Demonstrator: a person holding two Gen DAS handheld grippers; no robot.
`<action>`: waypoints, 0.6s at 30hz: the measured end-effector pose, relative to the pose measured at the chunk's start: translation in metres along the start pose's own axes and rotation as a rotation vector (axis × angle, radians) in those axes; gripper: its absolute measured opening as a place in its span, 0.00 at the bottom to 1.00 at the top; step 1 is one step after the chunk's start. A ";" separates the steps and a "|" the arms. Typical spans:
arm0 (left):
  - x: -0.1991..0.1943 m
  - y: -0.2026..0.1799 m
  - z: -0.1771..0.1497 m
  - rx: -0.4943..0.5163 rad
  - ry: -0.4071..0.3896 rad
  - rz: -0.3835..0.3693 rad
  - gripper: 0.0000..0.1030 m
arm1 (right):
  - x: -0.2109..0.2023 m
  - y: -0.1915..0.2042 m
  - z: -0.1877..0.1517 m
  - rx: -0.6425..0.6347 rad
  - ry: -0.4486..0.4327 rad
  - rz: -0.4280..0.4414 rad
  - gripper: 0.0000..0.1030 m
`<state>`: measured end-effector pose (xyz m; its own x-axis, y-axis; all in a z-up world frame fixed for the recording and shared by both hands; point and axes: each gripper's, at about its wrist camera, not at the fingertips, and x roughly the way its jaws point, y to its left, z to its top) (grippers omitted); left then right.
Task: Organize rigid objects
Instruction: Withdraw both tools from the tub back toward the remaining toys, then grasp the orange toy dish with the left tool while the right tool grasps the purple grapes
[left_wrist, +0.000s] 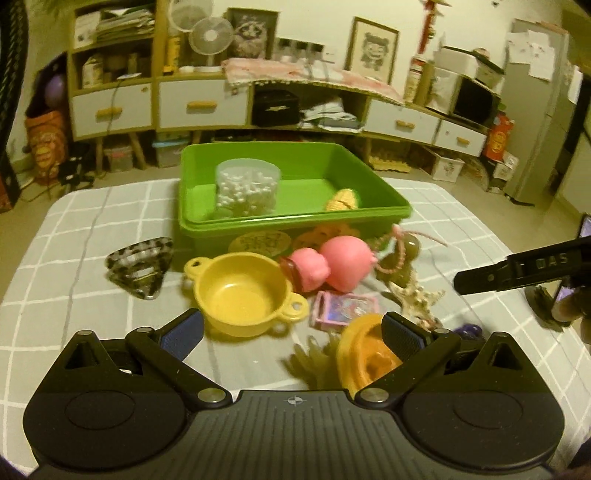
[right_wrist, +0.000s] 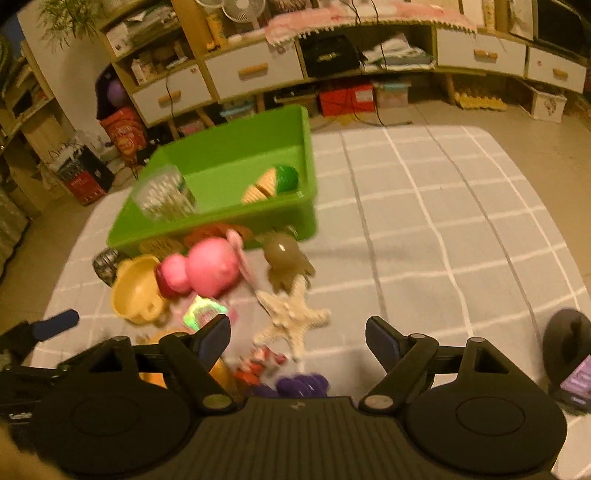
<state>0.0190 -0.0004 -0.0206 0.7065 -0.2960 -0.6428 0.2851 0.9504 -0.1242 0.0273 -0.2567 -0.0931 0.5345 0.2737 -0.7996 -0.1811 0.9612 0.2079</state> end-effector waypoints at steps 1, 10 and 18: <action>-0.001 -0.003 -0.001 0.014 -0.007 -0.012 0.98 | 0.001 -0.001 -0.002 0.002 0.013 -0.006 0.64; 0.002 -0.032 -0.020 0.191 -0.040 -0.109 0.98 | 0.006 -0.006 -0.016 -0.024 0.074 0.022 0.64; 0.011 -0.051 -0.038 0.325 -0.044 -0.144 0.98 | 0.012 -0.011 -0.027 -0.040 0.129 0.082 0.64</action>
<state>-0.0126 -0.0483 -0.0506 0.6694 -0.4355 -0.6018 0.5701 0.8206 0.0402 0.0138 -0.2648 -0.1203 0.4062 0.3418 -0.8474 -0.2539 0.9331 0.2546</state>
